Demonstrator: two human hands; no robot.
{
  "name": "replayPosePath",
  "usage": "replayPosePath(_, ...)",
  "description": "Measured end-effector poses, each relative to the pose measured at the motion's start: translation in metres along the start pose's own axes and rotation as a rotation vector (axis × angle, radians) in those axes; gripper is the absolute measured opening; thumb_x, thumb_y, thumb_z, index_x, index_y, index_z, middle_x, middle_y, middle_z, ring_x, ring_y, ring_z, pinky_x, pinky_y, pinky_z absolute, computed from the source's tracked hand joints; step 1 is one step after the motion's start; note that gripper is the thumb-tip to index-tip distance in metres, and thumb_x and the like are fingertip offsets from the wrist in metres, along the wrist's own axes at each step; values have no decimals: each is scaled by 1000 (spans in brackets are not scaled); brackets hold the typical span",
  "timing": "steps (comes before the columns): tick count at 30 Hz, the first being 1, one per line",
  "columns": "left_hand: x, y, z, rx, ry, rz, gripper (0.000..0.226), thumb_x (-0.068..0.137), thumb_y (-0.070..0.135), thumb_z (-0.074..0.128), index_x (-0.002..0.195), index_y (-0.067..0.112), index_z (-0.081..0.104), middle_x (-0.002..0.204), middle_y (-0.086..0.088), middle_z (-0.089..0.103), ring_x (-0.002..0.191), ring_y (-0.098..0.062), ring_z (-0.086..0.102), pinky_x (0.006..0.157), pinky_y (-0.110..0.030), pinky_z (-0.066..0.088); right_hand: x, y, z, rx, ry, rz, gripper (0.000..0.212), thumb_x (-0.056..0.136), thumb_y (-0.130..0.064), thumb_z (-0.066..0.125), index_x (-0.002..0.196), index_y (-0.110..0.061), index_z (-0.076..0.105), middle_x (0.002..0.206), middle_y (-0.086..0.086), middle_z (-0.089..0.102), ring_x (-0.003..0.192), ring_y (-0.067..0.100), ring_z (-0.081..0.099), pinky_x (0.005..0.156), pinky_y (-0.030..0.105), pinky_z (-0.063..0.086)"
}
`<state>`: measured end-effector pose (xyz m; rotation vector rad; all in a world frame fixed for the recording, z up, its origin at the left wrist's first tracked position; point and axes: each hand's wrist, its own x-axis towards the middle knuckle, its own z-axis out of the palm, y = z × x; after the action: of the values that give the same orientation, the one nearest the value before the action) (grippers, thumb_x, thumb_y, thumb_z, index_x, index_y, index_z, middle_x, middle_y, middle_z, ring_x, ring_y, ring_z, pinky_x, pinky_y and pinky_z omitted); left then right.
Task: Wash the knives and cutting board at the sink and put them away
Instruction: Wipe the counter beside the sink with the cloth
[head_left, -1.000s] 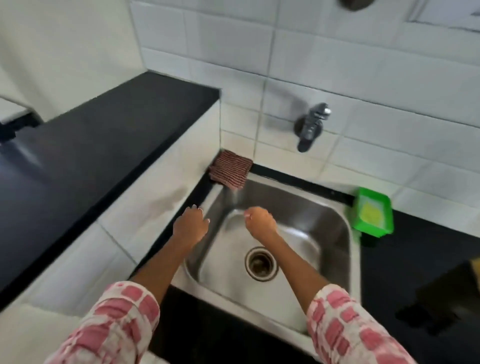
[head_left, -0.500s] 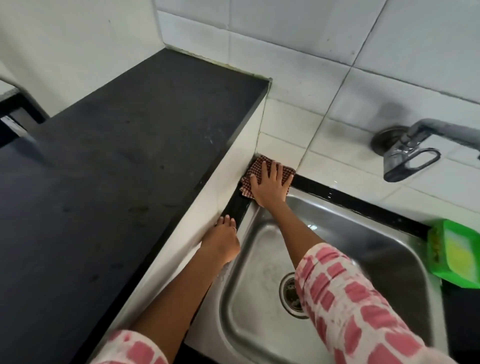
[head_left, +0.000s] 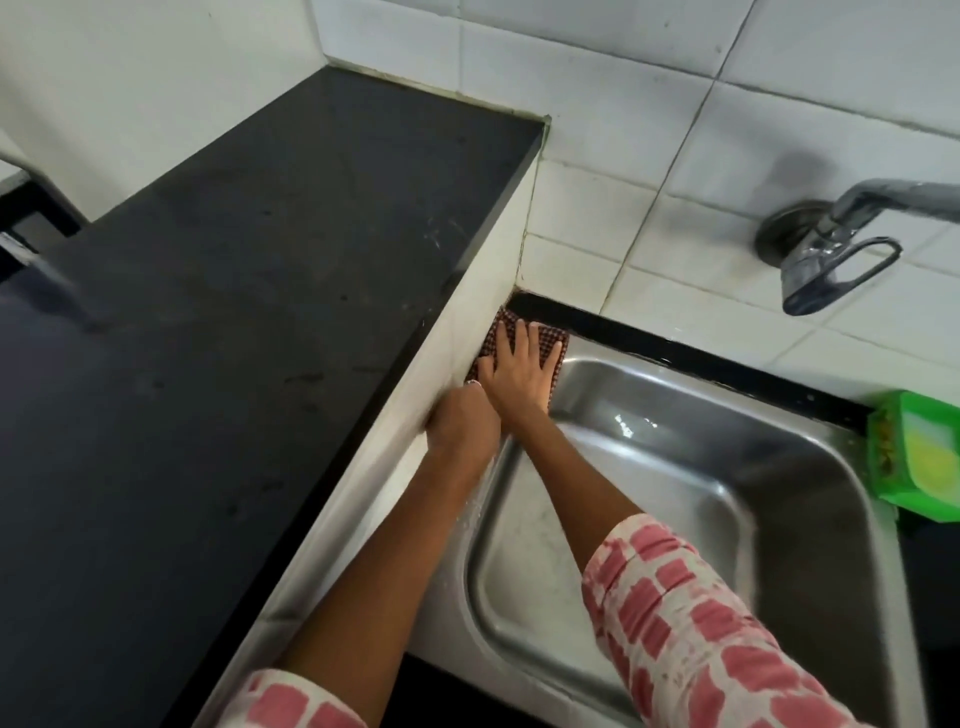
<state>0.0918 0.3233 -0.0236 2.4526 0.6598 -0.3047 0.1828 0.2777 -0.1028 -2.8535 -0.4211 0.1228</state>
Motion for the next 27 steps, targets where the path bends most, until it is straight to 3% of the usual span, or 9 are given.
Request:
replayPosePath(5,-22,0,-7,-98,72,29,31,97,10,37,122,0,52,122,-18,58,114,-29,56,94,-33,45,-96,-25,0,-22,-121,-65,72,95,-39,41,150,-15,1,157,4,-5,146,25,-7,116,54,-2)
replayPosePath(6,-27,-4,-6,-107,70,47,34,97,9,38,127,2,50,126,-16,57,117,-28,55,96,-32,44,-121,-32,1,29,-127,-67,71,93,-41,44,149,-13,10,156,2,0,146,24,0,117,53,-1)
replayPosePath(9,-29,-16,-5,-39,55,113,46,96,5,39,141,10,38,137,-10,51,120,-24,53,97,-31,44,-181,-50,7,5,-93,-99,57,80,-43,51,132,-18,52,139,8,50,134,30,40,108,59,22)
replayPosePath(10,-32,-20,-2,-36,50,137,46,95,4,39,141,11,37,139,-10,48,123,-24,51,100,-30,42,-200,-53,10,-47,-102,-134,56,79,-43,45,130,-20,54,138,9,51,133,31,41,106,60,25)
replayPosePath(14,-55,-45,9,1,33,278,44,98,10,35,142,7,36,151,-12,30,141,-22,25,113,-26,16,-264,-57,13,22,-216,-309,66,82,-43,24,144,-20,32,155,10,22,145,31,10,112,62,6)
replayPosePath(17,-70,-71,22,8,-18,340,44,99,15,36,142,6,36,152,-13,27,143,-24,18,115,-27,10,-285,-63,15,66,-253,-314,69,82,-48,17,146,-23,26,156,10,14,146,31,0,109,67,-6)
replayPosePath(21,-87,-86,32,-55,38,393,44,99,21,38,143,12,36,153,-12,24,145,-24,13,117,-31,10,-296,-69,16,-19,-270,-271,74,82,-60,9,147,-26,21,156,10,12,145,36,1,102,74,-9)
replayPosePath(27,-117,-116,58,-17,100,358,48,99,27,38,144,11,32,153,-13,24,145,-26,13,118,-37,11,-355,-33,23,-41,-177,-454,64,84,-65,35,139,-33,39,150,3,33,143,33,20,103,73,10)
